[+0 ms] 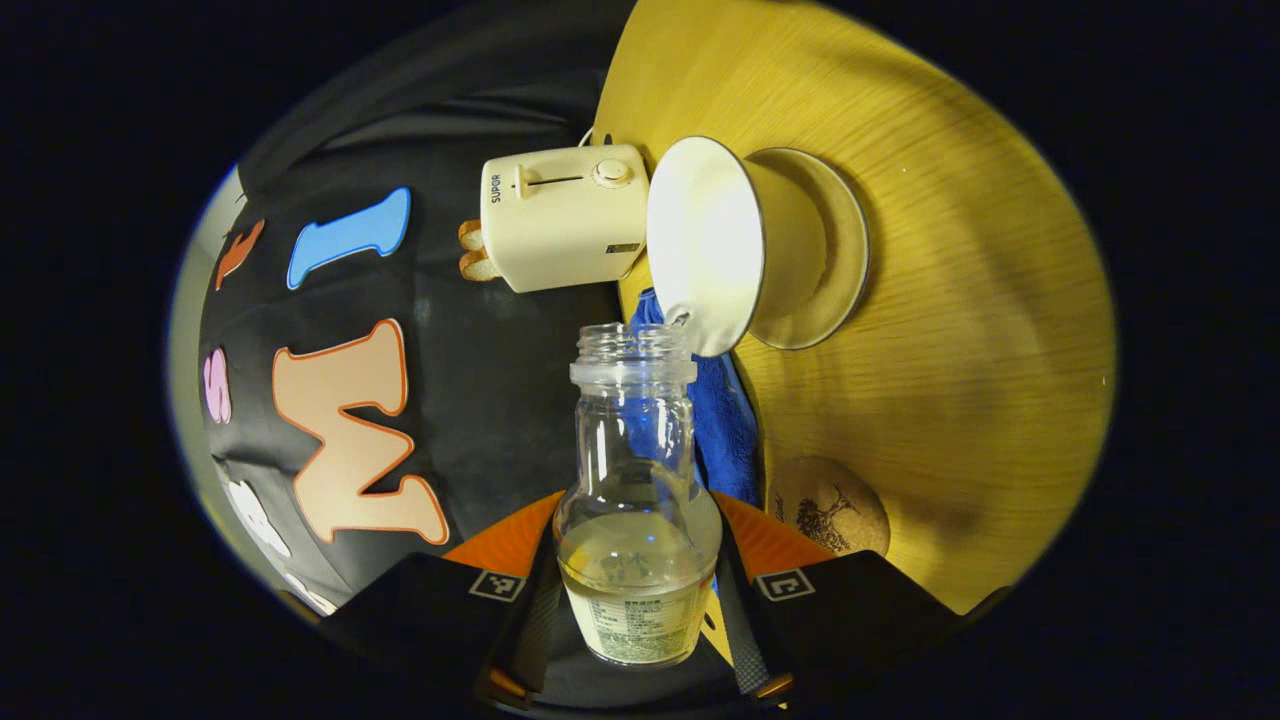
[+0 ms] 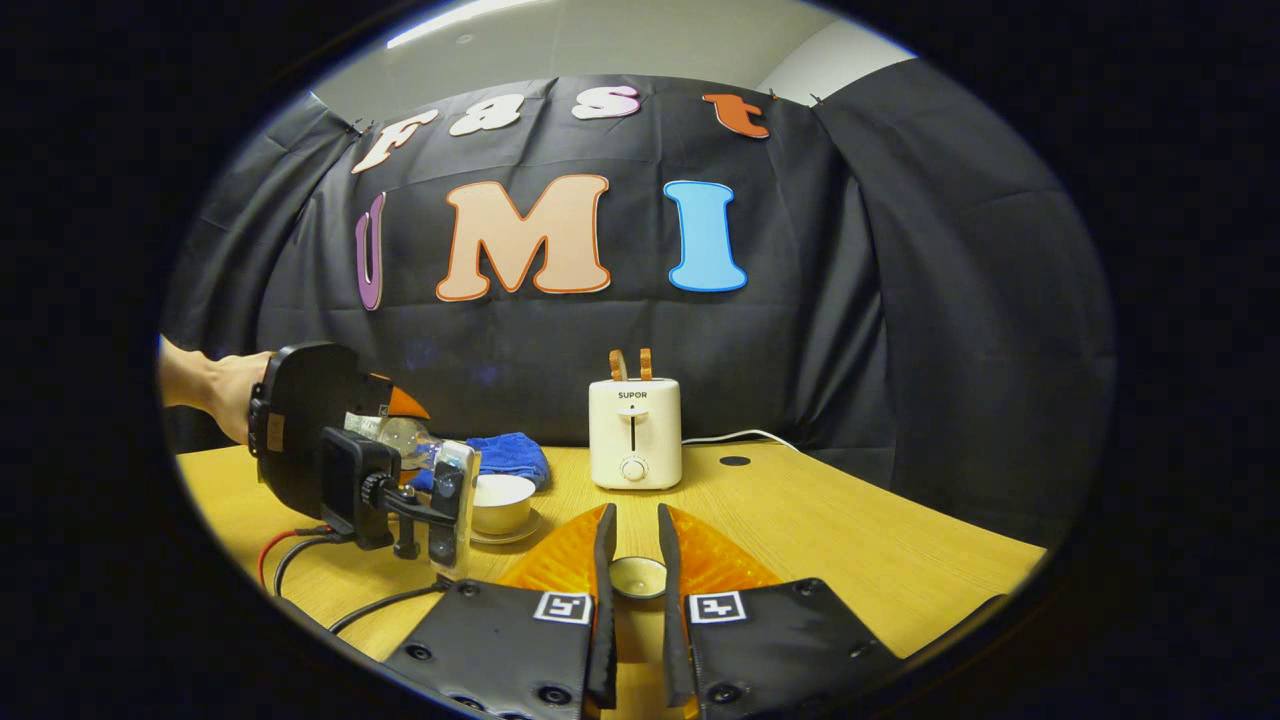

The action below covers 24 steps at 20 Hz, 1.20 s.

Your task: Open the teacup lid with one hand, grasp the water bottle and pour water into the teacup with the other hand; after pouring, place the water bottle on the coaster and then close the teacup lid.

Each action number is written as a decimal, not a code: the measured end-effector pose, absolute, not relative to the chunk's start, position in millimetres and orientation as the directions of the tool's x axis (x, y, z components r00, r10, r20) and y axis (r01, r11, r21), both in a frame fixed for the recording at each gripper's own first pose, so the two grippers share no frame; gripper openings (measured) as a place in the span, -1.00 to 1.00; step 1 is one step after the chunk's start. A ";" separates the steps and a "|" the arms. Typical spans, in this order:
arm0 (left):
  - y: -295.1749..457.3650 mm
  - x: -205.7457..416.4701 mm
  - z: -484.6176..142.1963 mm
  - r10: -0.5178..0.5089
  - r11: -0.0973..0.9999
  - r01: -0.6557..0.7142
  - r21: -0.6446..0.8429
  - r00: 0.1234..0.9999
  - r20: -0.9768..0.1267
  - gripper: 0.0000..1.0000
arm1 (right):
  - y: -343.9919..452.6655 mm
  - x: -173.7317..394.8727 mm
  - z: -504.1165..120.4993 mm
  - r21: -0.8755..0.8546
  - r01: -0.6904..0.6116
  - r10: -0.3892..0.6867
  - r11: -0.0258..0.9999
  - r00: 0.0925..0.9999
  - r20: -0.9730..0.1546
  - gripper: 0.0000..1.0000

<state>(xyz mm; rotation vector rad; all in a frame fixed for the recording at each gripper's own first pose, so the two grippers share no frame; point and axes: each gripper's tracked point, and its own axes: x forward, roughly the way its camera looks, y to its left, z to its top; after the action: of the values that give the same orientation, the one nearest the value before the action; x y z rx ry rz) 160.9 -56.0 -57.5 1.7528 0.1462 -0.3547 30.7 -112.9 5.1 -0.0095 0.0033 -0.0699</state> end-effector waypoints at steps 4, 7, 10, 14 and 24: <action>-57.9 155.7 -59.1 -0.090 -0.260 0.281 0.924 0.946 -0.313 0.36 | -113.1 30.7 5.1 -0.010 0.070 -0.070 0.997 0.998 -0.003 -0.58; -60.3 155.5 -60.9 -0.086 -0.294 0.283 0.913 0.944 -0.320 0.36 | -112.8 31.2 4.9 -0.009 0.070 -0.070 0.998 0.998 -0.003 -0.58; -63.1 151.8 -61.4 -0.087 -0.332 0.272 0.903 0.945 -0.316 0.36 | -112.1 31.8 4.8 -0.009 0.067 -0.067 0.998 0.998 -0.003 -0.58; -64.3 150.8 -59.4 -0.085 -0.366 0.261 0.893 0.947 -0.311 0.36 | -112.3 30.9 5.1 -0.010 0.065 -0.065 0.998 0.998 -0.003 -0.58; -70.0 147.5 -55.2 -0.096 -0.482 0.221 0.848 0.949 -0.301 0.36 | -112.0 31.4 4.8 -0.009 0.062 -0.062 0.998 0.998 -0.004 -0.58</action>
<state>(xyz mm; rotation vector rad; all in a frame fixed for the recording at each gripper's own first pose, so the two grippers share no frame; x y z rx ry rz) 147.5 -70.0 -55.2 2.0405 0.0889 -0.3753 31.4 -112.0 4.8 -0.0093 0.0042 -0.0616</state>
